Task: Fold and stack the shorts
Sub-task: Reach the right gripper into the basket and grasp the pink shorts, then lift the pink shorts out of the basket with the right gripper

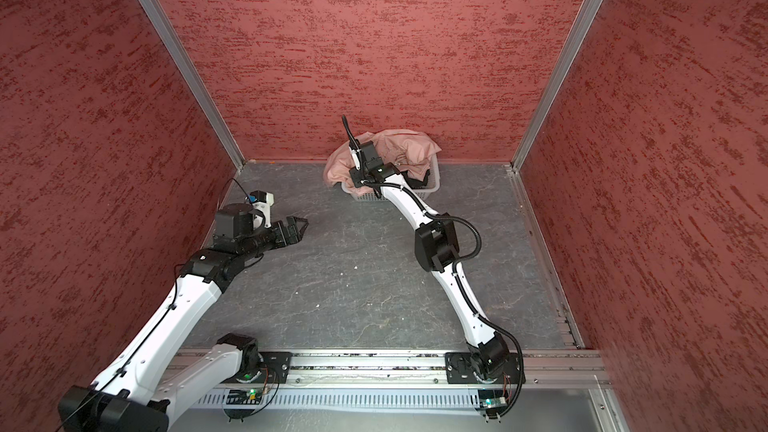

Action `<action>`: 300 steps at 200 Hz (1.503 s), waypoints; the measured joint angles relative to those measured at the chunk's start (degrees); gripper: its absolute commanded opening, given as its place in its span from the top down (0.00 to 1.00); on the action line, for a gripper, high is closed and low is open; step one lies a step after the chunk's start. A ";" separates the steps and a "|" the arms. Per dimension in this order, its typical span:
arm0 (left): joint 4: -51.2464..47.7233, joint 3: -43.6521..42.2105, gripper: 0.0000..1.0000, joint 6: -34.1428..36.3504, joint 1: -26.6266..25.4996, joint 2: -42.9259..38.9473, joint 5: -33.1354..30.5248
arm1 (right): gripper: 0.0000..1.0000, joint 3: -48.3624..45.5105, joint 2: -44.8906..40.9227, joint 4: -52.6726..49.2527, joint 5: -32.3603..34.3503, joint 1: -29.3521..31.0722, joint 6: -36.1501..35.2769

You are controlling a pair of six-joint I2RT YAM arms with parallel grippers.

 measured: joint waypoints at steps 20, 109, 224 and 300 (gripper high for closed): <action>0.00 0.00 0.01 -0.02 -0.04 0.09 0.00 | 1.00 0.02 -0.15 0.07 -1.11 0.00 0.33; 1.22 5.07 0.01 0.92 -1.11 6.88 -0.13 | 1.00 -11.58 -27.45 1.38 -2.84 -0.07 -0.28; 2.71 26.84 0.01 5.90 -3.23 28.61 -5.64 | 1.00 -34.56 -71.80 -4.35 -0.17 0.02 -2.23; 2.32 42.56 0.01 11.37 -7.69 49.44 -9.77 | 1.00 -52.06 -85.18 -6.40 17.35 -2.43 2.54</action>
